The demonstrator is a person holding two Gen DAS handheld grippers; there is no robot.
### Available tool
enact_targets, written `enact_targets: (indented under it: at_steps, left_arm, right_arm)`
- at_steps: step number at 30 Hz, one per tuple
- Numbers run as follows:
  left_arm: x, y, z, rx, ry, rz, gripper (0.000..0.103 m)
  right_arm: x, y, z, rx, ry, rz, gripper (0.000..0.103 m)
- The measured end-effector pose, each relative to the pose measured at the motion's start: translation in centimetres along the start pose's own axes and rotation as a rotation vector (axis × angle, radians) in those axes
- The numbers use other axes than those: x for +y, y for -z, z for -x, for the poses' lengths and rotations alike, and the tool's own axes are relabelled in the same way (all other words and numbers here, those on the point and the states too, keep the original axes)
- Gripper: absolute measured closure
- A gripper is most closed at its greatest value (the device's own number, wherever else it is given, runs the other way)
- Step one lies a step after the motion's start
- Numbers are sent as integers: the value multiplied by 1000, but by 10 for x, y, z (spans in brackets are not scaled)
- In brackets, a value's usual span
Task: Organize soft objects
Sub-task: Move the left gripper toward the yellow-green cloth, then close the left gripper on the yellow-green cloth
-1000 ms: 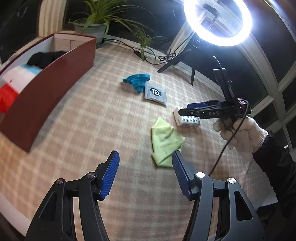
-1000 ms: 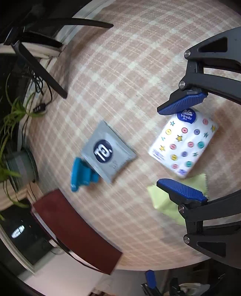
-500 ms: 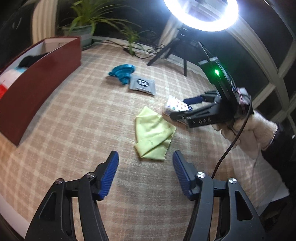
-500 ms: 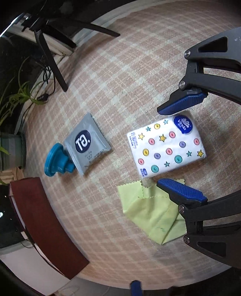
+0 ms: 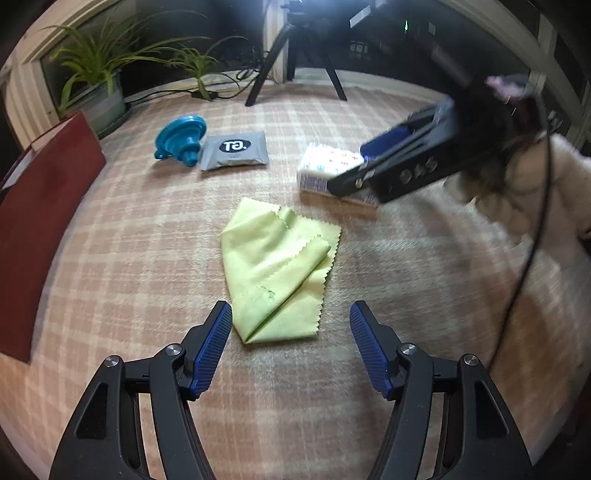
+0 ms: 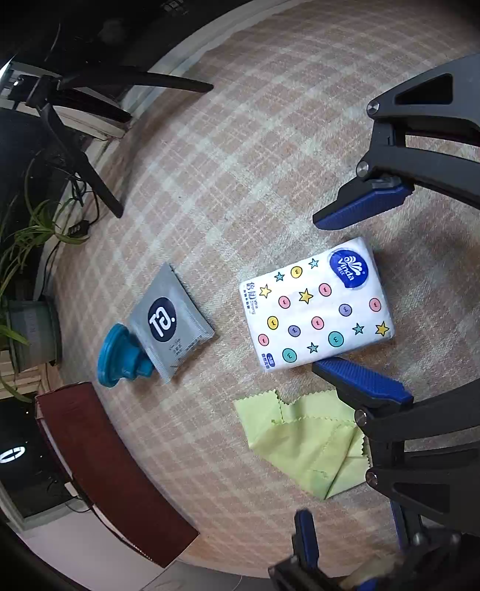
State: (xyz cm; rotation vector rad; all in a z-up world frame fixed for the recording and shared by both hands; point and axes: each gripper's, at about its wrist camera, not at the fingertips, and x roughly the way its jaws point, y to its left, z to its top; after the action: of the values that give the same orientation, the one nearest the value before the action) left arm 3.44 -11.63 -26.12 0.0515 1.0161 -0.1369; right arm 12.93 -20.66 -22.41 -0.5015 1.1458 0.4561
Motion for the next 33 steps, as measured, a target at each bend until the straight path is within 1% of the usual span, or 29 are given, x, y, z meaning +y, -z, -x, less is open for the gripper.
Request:
enact_targets:
  at_steps: [4,6,8,10,12,16,18,20,21,24,27,30,33]
  left_arm:
    - [-5,4,-16,-3,-60,-45,37]
    - [-6,6,-19,-6,-81,-62,33]
    - [-5,4,-20,-29,-104,-63,30]
    - [-3,1,-22,-39,-123,-62,30]
    - [1,-7,-28,-47,-144,-62,30]
    - [17,-28,-39,-38,-169,-41,30]
    - [26,-39,-40,-40,-146,-15,30]
    - [30,-42,-39,-30,-101,-3,30]
    - [30,-43,-37,-31,-90,-6,30]
    - [30,-37,-31,-23,-64,-7,31]
    - [27,-28,-27,-14,-10,14,30]
    - [16,-21,-28,-3,1,-18,30]
    - [11,-22,-37,8,-46,-62,28]
  right_arm:
    - [-1,2,5,-22,-23,-10,36]
    - [-1,2,5,-32,-32,-5,36]
    - [0,2,4,-37,-34,1,36]
    - [-2,2,1,-41,-48,-6,36]
    - [-4,0,-2,-49,-64,-14,36]
    - [-10,-3,-4,-67,-93,-31,35]
    - [-11,-3,-3,-73,-108,-36,35]
    - [-12,-2,-2,-80,-117,-40,35]
    - [-13,-1,-1,-83,-123,-43,35]
    - [-15,3,1,-88,-141,-47,35]
    - [-16,6,1,-89,-151,-54,35]
    - [-17,8,0,-88,-152,-58,35]
    - [-18,7,-1,-89,-155,-66,35]
